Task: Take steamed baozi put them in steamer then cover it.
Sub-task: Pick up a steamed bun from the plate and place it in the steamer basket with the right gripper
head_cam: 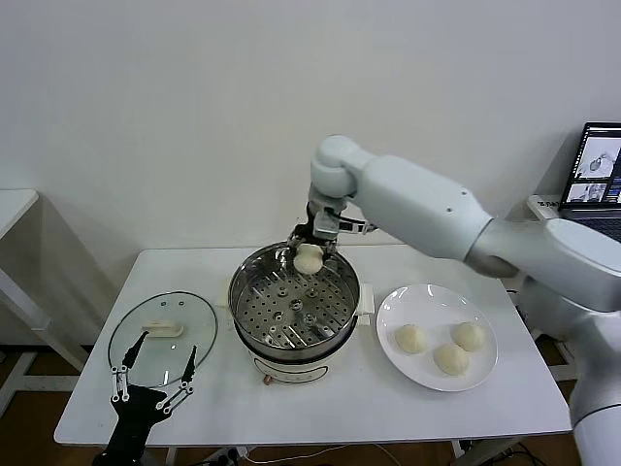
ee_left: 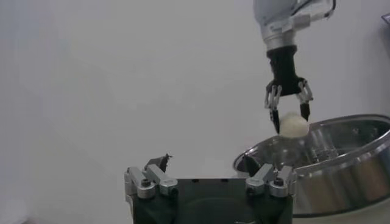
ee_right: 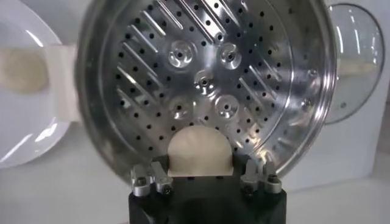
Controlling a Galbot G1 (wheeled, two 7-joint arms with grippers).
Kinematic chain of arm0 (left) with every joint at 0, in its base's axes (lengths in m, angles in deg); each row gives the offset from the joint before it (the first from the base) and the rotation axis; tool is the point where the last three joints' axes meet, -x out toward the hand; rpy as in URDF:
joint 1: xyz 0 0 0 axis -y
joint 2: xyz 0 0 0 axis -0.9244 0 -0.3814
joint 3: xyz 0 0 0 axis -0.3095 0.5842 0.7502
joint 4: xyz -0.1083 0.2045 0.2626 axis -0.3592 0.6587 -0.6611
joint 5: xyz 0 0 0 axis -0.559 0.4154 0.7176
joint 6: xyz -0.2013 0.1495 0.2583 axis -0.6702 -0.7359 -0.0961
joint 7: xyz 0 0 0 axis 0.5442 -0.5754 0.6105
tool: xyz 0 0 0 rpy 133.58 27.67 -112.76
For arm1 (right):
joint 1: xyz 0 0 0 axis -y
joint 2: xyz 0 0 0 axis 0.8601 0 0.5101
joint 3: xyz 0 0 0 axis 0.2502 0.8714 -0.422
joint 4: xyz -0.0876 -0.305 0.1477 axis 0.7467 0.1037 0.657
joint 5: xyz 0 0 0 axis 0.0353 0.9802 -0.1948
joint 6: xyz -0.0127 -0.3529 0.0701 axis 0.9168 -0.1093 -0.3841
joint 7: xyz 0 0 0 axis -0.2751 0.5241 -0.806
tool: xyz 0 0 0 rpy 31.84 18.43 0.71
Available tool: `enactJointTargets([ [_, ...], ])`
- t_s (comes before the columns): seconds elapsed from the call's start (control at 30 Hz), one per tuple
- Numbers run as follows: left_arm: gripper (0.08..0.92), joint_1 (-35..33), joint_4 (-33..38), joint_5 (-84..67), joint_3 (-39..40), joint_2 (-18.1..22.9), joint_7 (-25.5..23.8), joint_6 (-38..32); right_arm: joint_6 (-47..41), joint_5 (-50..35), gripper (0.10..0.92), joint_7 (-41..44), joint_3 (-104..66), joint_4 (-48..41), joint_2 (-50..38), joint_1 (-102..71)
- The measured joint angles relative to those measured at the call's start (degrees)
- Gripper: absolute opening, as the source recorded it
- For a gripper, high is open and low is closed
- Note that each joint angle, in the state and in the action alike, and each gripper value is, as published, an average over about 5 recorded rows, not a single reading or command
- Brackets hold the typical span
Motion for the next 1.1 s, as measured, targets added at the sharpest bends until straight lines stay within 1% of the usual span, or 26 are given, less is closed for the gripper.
enactJointTargets([
  [0.3,0.823,-0.03,0.00,-0.10,-0.20,0.03,0.13,-0.21,1.02,3.89,0.709,-1.12,-0.47,-4.42,3.91,-2.56],
  [0.5,0.823,-0.04,0.02,-0.10,-0.28,0.13,0.59,-0.23,1.65,5.48,0.735,-1.64,-0.58,-6.90,5.66,-3.95],
  [0.73,0.823,0.07,0.05,-0.11,-0.41,0.15,0.84,-0.18,1.82,6.12,0.811,-2.05,-0.83,-7.87,5.97,-4.45],
  [0.9,0.823,0.20,0.20,-0.13,-0.55,0.16,0.88,0.02,0.14,3.19,0.822,-0.84,-0.99,-6.33,4.51,-3.50],
  [1.1,0.823,0.58,0.52,-0.15,-0.59,0.16,0.88,0.38,-5.75,-6.25,0.823,1.56,-0.34,-1.91,-0.50,-0.55],
])
